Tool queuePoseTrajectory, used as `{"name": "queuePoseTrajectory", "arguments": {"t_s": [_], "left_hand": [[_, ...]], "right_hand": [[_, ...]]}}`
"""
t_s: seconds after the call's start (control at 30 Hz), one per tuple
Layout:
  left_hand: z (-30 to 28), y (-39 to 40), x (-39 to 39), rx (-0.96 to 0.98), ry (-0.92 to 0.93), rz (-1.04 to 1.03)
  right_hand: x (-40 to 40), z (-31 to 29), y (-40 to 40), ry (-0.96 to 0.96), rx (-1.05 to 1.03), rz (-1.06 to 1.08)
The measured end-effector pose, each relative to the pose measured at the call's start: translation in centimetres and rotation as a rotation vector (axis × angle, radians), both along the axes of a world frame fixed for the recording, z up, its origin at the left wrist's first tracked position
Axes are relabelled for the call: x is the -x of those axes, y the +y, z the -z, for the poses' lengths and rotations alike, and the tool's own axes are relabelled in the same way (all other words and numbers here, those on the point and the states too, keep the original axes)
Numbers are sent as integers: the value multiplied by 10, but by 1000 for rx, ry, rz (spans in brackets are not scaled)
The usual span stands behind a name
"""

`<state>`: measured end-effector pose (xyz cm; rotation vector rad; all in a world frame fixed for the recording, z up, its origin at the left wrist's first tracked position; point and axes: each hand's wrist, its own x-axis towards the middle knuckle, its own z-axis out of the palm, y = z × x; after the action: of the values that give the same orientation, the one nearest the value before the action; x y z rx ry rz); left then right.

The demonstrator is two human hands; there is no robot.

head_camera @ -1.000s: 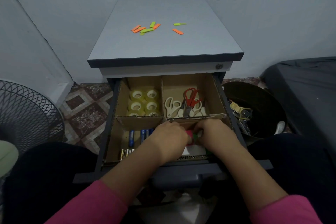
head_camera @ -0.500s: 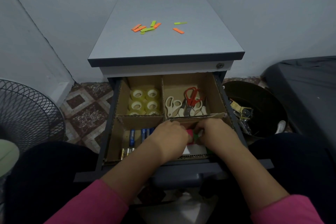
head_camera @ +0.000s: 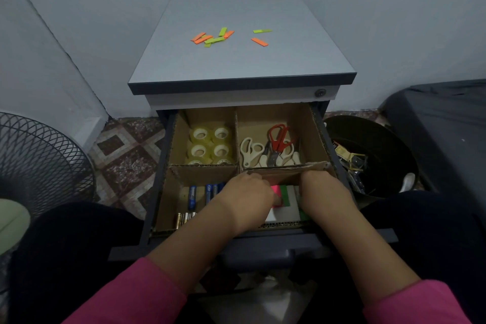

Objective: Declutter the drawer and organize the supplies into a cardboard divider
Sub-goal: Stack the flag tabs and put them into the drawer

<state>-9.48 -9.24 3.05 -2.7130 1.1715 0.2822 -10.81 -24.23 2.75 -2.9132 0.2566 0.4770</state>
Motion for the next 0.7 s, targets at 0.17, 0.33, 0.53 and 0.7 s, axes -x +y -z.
{"name": "queuePoseTrajectory", "arguments": {"t_s": [0.17,0.33,0.53,0.7], "left_hand": [[0,0,-1,1,8,-12],[2,1,-1,8,11,-10],[1,0,0,-2,6,-10],[0,-1,0,-15,-1,1]], "right_hand": [[4,-4,-2,-35,22,-9],[-5,-3,-10,-21,-103,65],[-27,11,-7,178,-265,214],[-20,21,-8,-16,-201,156]]}}
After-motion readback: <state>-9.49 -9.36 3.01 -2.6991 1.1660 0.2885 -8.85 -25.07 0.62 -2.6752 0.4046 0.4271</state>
